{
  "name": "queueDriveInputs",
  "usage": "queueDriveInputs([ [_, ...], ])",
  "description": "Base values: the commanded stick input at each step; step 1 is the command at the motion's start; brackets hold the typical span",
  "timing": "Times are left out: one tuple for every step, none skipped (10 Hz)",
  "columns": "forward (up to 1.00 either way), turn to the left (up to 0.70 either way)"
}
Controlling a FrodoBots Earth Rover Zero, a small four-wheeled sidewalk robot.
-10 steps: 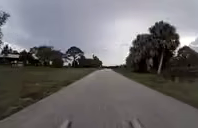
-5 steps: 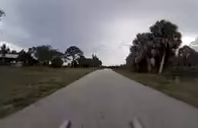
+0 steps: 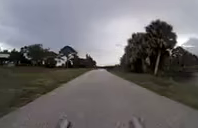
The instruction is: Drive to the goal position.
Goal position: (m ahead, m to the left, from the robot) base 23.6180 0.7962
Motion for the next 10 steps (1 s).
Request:
queueDriveInputs([
  [1.0,0.0],
  [1.0,0.0],
  [1.0,0.0],
  [1.0,0.0],
  [1.0,0.0],
  [1.0,0.0],
  [1.0,0.07],
  [1.0,0.4],
  [1.0,0.4],
  [1.0,0.4],
])
